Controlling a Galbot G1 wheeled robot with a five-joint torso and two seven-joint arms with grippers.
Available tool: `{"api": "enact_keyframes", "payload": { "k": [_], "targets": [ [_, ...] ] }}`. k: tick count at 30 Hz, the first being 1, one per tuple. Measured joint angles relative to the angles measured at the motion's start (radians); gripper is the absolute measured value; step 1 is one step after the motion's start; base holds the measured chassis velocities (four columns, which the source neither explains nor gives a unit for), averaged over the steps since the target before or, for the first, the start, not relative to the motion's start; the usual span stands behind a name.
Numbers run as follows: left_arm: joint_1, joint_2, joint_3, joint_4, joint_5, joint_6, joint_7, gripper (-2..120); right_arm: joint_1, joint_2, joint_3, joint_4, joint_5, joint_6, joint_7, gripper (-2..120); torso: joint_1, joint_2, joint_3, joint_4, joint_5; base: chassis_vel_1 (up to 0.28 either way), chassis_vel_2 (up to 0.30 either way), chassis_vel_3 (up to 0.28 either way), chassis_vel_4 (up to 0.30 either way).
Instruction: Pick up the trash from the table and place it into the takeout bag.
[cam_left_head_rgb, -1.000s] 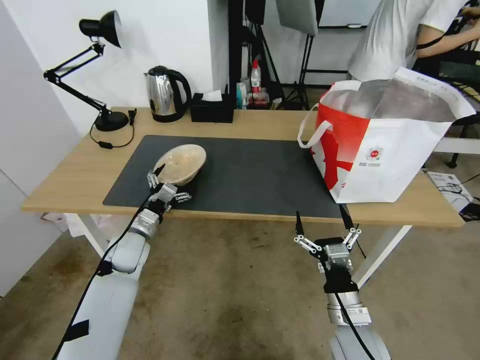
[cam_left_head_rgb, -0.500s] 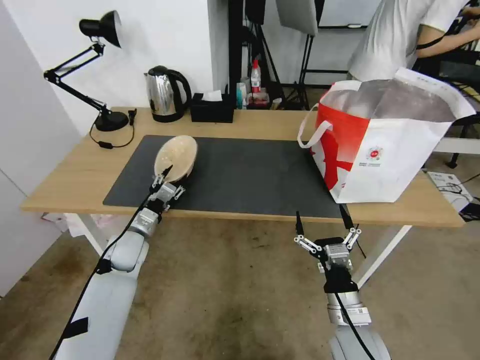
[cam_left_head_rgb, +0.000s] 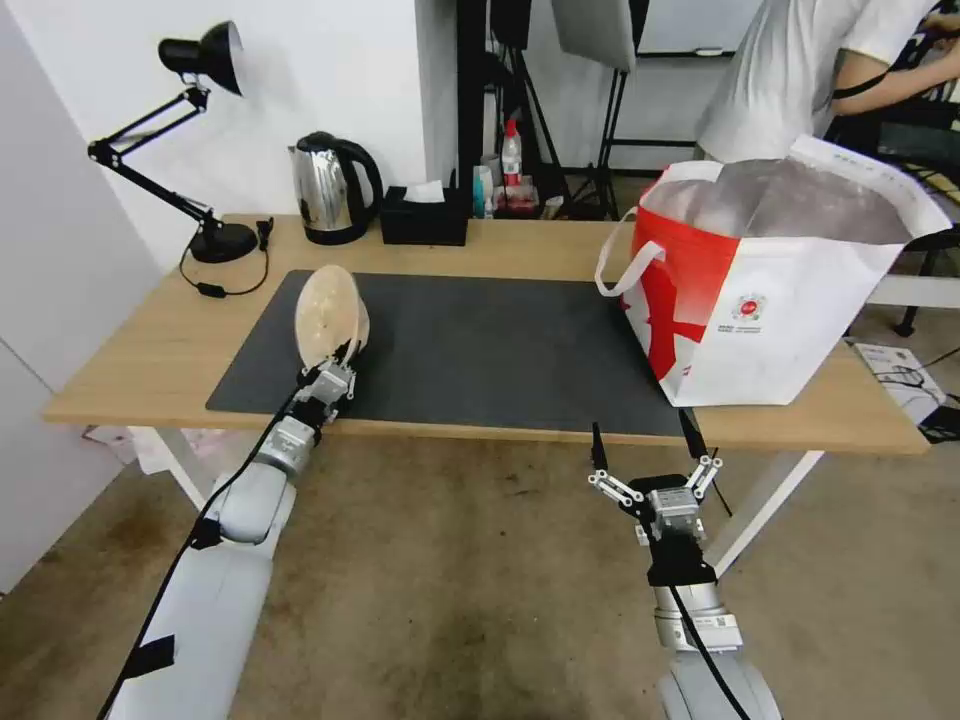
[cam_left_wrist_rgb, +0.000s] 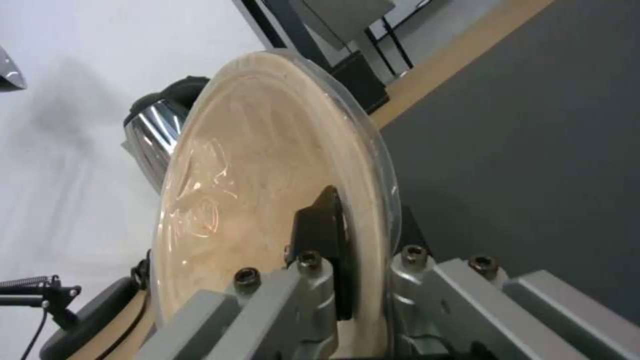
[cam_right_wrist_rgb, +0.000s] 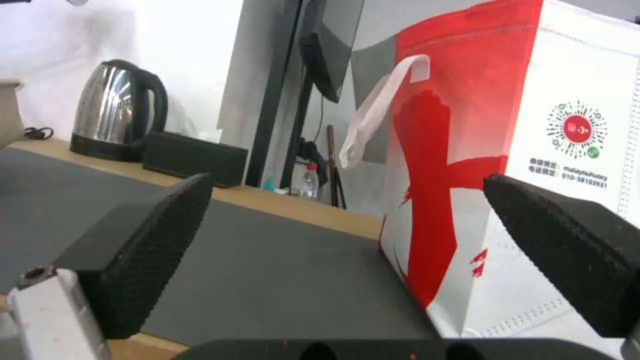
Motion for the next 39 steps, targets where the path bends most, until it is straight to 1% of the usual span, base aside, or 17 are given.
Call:
{"api": "enact_keyframes", "payload": {
  "k": [12,19,23,24,26,27,30,31,33,34,38,39],
  "targets": [
    [0.004,0.01,-0.003,-0.015,-0.006,-0.001,0.0,3,0.0,0.0,0.0,0.0,0.0,0.0,0.0,100,0.0,0.0,0.0,0.0001,-0.0001,0.0,0.0,0.0,0.0],
    [-0.017,0.034,0.02,-0.056,-0.04,-0.002,-0.003,3,0.0,0.0,0.0,0.0,0.0,0.0,0.0,100,0.0,0.0,0.0,0.0,0.0,0.0,0.0,0.0,0.0],
    [-0.073,0.052,0.064,-0.08,-0.063,-0.001,-0.006,3,0.0,0.0,0.0,0.0,0.0,0.0,0.0,100,0.0,0.0,0.0,-0.0001,0.0,0.0,0.0,0.0,0.0],
    [-0.073,0.052,0.064,-0.08,-0.063,-0.001,-0.006,3,0.0,0.0,0.0,0.0,0.0,0.0,0.0,100,0.0,0.0,0.0,-0.0001,0.0,0.0,0.0,0.0,0.0],
    [-0.126,0.064,0.098,-0.09,-0.078,0.005,-0.007,3,0.0,0.0,0.0,0.0,0.0,0.0,0.0,100,0.0,0.0,0.0,-0.0001,-0.0001,0.0,0.0,0.0,0.0],
    [-0.126,0.064,0.098,-0.09,-0.078,0.005,-0.007,3,0.0,0.0,0.0,0.0,0.0,0.0,0.0,100,0.0,0.0,0.0,-0.0001,-0.0001,0.0,0.0,0.0,0.0],
    [-0.209,0.085,0.171,-0.092,-0.093,0.017,-0.012,3,0.0,0.0,0.0,0.0,0.0,0.0,0.0,100,0.0,0.0,0.0,0.0,-0.0001,0.0,0.0,0.0,0.0],
    [-0.209,0.085,0.171,-0.092,-0.093,0.017,-0.012,3,0.0,0.0,0.0,0.0,0.0,0.0,0.0,100,0.0,0.0,0.0,0.0,-0.0001,0.0,0.0,0.0,0.0],
    [-0.25,0.092,0.213,-0.089,-0.098,0.02,-0.028,3,0.0,0.0,0.0,0.0,0.0,0.0,0.0,100,0.0,0.0,0.0,-0.0001,0.0,0.0,0.0,0.0,0.0],
    [-0.25,0.092,0.213,-0.089,-0.098,0.02,-0.028,3,0.0,0.0,0.0,0.0,0.0,0.0,0.0,100,0.0,0.0,0.0,-0.0001,0.0,0.0,0.0,0.0,0.0],
    [-0.307,0.094,0.264,-0.081,-0.105,0.027,-0.036,3,0.0,0.0,0.0,0.0,0.0,0.0,0.0,100,0.0,0.0,0.0,-0.0001,0.0,0.0,0.0,0.0,0.0],
    [-0.307,0.094,0.264,-0.081,-0.105,0.027,-0.036,3,0.0,0.0,0.0,0.0,0.0,0.0,0.0,100,0.0,0.0,0.0,-0.0001,0.0,0.0,0.0,0.0,0.0]
  ]
}}
